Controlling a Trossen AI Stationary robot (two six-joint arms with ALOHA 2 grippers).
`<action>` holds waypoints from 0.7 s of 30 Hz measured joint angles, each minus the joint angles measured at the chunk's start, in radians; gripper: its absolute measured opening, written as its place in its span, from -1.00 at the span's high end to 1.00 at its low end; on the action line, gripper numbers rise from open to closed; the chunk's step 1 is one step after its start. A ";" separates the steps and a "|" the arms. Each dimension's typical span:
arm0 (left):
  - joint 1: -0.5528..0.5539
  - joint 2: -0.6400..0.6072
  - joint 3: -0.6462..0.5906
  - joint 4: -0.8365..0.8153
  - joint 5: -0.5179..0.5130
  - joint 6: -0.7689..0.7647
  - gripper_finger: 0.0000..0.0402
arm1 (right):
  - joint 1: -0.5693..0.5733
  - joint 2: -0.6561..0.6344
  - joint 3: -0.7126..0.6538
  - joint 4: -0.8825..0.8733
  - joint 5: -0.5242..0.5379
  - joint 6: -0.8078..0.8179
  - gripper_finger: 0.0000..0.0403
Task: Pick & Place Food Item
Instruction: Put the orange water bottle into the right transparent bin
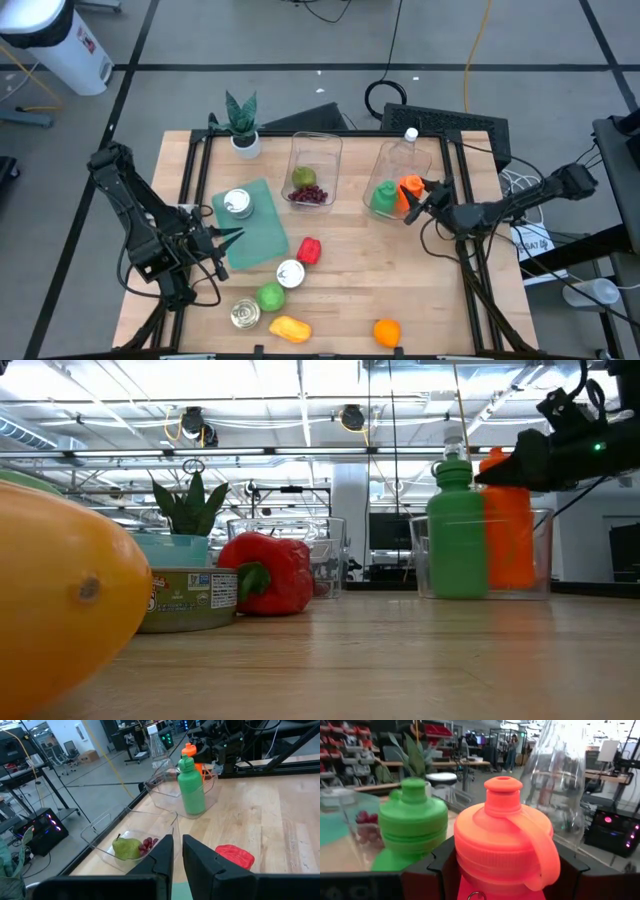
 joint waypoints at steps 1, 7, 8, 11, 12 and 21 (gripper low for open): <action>0.000 0.000 0.000 0.000 0.000 0.000 0.75 | -0.004 0.003 0.000 -0.015 0.000 0.014 0.03; 0.000 0.000 0.000 0.000 0.000 -0.001 0.75 | -0.014 0.006 -0.001 -0.044 0.000 0.039 -0.02; 0.000 0.000 0.000 0.000 0.000 -0.001 0.75 | -0.014 0.006 -0.001 -0.041 0.000 0.039 -0.04; 0.000 0.000 0.000 0.000 0.000 -0.001 0.75 | -0.014 0.006 -0.002 -0.039 0.002 0.038 -0.11; 0.000 0.000 0.000 0.000 0.000 -0.001 0.75 | -0.014 0.006 -0.002 -0.039 0.002 0.038 -0.13; 0.000 0.000 0.000 0.000 0.008 -0.010 0.75 | -0.014 0.006 -0.003 -0.035 0.004 0.061 -0.19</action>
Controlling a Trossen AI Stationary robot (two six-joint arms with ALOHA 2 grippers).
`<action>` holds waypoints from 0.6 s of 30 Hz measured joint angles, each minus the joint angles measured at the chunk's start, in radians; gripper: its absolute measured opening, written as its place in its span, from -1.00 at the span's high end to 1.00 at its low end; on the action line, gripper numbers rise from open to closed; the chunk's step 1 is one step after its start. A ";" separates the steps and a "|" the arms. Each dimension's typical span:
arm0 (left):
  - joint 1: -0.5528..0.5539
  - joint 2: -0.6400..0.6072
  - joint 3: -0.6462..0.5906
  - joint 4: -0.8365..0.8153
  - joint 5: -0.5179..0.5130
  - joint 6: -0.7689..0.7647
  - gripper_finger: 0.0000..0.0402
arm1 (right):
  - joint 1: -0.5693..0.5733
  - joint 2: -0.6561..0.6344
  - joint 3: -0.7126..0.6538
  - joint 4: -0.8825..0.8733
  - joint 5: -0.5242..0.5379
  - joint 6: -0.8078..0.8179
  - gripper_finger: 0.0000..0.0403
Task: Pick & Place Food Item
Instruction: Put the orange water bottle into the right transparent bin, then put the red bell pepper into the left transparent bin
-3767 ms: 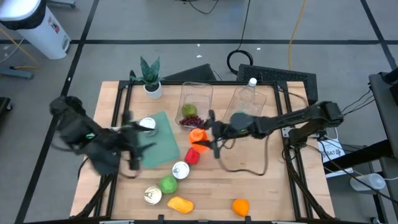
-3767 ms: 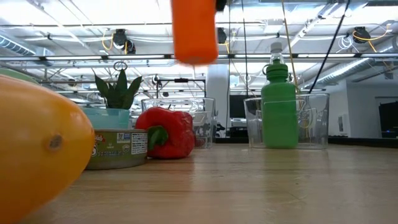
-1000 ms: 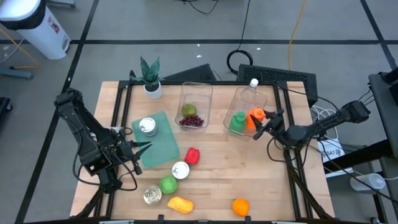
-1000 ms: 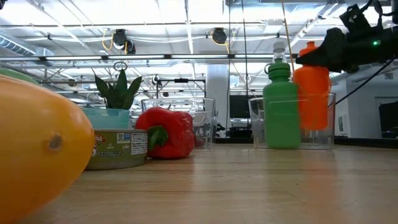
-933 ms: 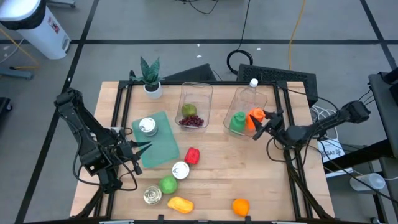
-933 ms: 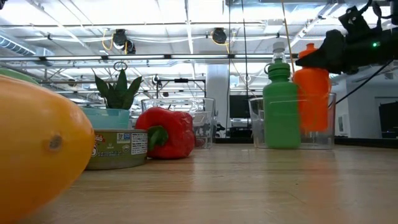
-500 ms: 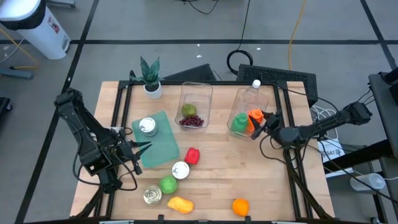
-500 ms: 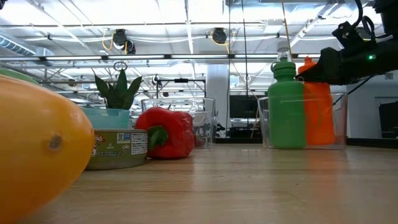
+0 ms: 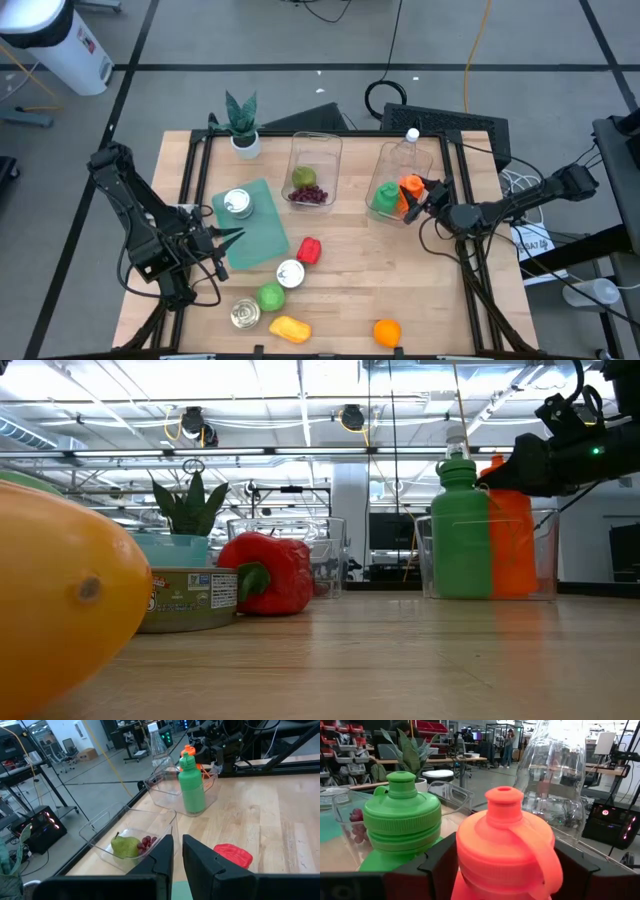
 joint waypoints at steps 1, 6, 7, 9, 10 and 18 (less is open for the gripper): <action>0.000 0.000 0.000 0.000 0.000 0.000 0.75 | 0.000 0.000 0.000 0.007 0.000 0.000 -0.20; 0.000 0.000 0.000 0.000 0.001 0.000 0.75 | 0.003 -0.001 0.000 0.065 -0.003 -0.095 -0.32; 0.000 0.000 0.000 0.000 0.001 0.000 0.75 | 0.003 -0.001 0.000 0.089 -0.003 -0.130 -0.37; 0.000 0.000 0.000 0.000 0.001 0.000 0.75 | 0.003 -0.001 0.000 0.145 -0.003 -0.201 -0.49; 0.000 0.000 0.000 0.000 0.001 0.000 0.75 | 0.003 -0.001 0.000 0.174 -0.003 -0.226 -0.55; 0.000 0.000 0.000 0.000 0.014 0.000 0.75 | 0.009 -0.028 0.022 0.433 0.000 -0.517 -0.95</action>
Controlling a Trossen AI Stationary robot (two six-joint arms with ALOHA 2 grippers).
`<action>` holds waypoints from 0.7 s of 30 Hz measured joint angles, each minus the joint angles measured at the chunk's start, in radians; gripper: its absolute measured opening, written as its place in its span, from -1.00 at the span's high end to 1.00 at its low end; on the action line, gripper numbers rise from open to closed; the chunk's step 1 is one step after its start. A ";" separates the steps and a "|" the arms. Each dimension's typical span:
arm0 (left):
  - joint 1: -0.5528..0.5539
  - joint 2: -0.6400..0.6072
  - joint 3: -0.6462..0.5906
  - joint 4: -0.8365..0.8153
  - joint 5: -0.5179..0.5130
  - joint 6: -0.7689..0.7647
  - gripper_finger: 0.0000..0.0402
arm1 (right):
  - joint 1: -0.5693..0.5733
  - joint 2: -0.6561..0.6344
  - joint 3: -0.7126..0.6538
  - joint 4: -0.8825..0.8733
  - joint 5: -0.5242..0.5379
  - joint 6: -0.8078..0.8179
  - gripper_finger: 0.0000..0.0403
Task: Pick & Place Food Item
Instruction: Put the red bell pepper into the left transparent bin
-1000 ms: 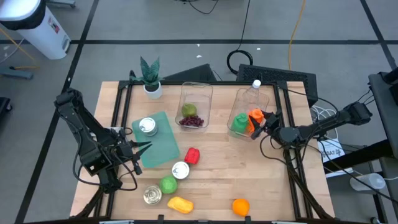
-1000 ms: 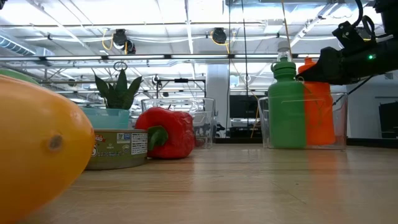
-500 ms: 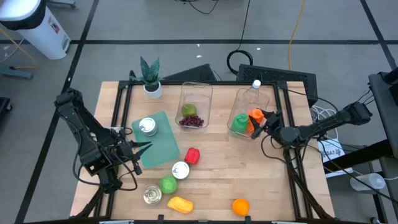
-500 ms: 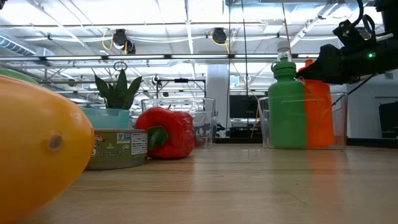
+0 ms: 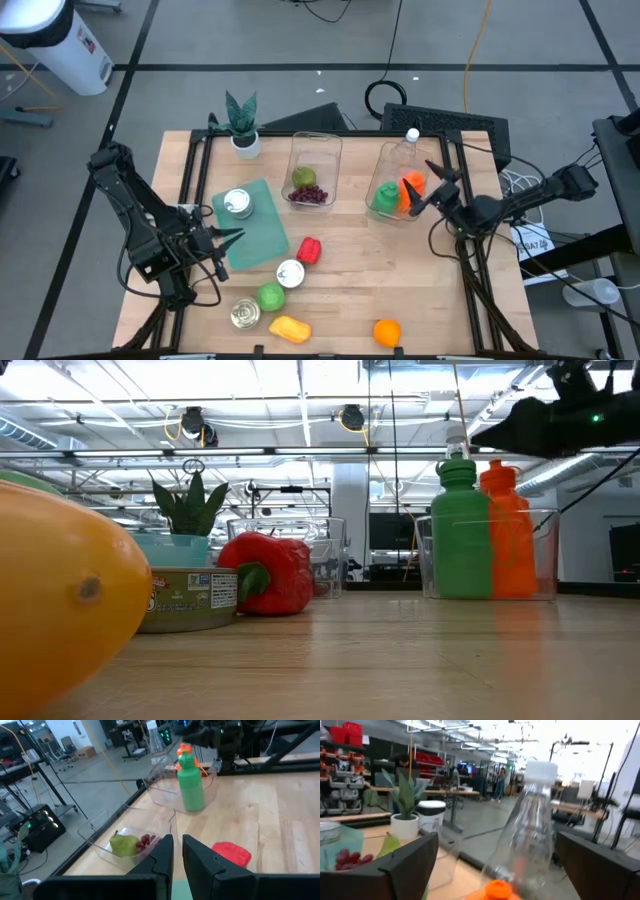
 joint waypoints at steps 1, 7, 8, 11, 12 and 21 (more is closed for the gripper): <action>0.000 0.000 0.000 0.000 0.010 0.000 0.75 | 0.010 -0.006 0.017 0.010 0.001 -0.050 -0.97; 0.000 0.000 0.000 0.001 0.025 0.032 0.75 | 0.146 -0.017 0.174 -0.040 -0.164 -0.122 -0.96; 0.000 0.000 0.000 0.003 0.016 0.044 0.75 | 0.173 -0.011 0.202 -0.107 -0.233 -0.079 -0.95; 0.000 0.000 0.000 0.039 -0.001 0.103 0.75 | 0.235 0.028 0.288 -0.333 -0.426 0.097 -0.87; 0.000 0.000 0.000 0.056 0.001 0.130 0.75 | 0.250 0.048 0.304 -0.384 -0.493 0.140 -0.81; 0.051 0.000 0.000 0.122 0.168 0.397 0.75 | 0.260 0.335 0.305 -0.027 -0.790 0.030 0.45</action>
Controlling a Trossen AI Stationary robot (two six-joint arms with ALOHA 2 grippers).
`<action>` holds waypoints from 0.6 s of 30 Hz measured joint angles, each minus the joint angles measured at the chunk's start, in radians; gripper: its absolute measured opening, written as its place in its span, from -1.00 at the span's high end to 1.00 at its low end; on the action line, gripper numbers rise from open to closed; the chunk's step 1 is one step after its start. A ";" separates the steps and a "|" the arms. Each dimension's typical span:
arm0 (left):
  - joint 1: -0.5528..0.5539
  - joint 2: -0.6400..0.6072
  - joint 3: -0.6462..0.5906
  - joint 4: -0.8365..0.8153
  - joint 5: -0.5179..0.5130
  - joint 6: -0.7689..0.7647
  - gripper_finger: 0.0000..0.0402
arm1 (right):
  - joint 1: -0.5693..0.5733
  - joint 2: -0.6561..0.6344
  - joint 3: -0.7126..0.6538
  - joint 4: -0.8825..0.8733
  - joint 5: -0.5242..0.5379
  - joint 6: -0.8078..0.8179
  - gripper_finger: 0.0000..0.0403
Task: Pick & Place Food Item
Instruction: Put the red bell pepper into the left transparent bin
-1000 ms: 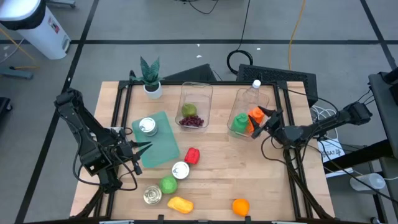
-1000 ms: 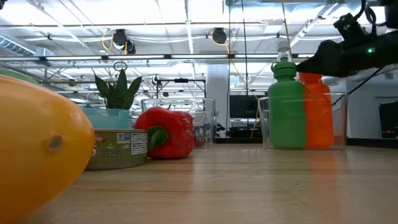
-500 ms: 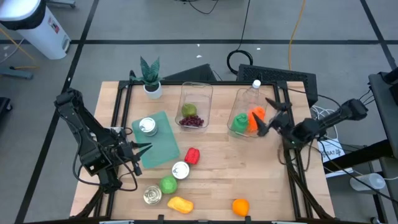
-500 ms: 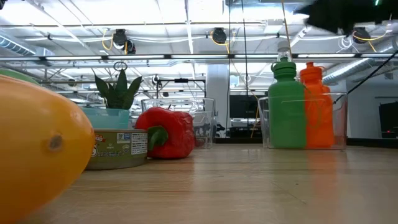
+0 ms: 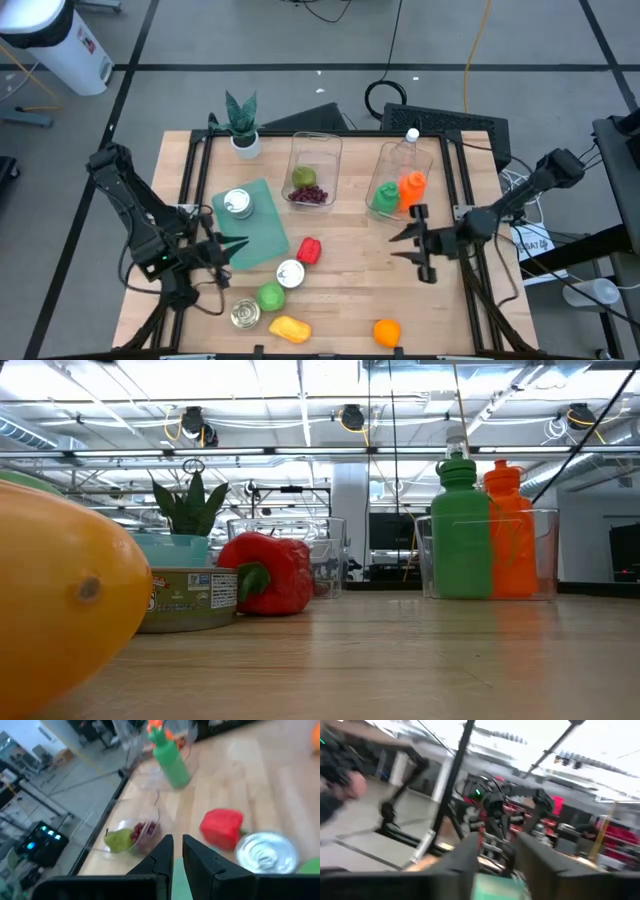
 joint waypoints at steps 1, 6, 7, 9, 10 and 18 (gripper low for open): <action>0.026 -0.003 0.000 0.002 0.017 0.018 0.75 | -0.012 0.028 0.000 0.024 0.001 -0.017 0.63; 0.196 -0.045 0.000 0.139 0.112 0.263 0.75 | -0.078 0.146 0.067 0.063 -0.087 -0.028 0.92; 0.235 -0.054 -0.004 0.214 0.162 0.369 0.75 | -0.091 0.164 0.094 0.044 -0.103 -0.011 0.93; 0.317 -0.089 -0.028 0.421 0.361 0.616 0.75 | -0.110 0.202 0.142 0.005 -0.139 0.006 0.97; 0.361 -0.113 -0.046 0.528 0.505 0.721 0.75 | -0.121 0.223 0.161 -0.011 -0.168 0.007 0.98; 0.628 -0.263 -0.248 0.831 1.022 0.920 0.75 | -0.159 0.344 0.209 0.009 -0.234 0.065 1.00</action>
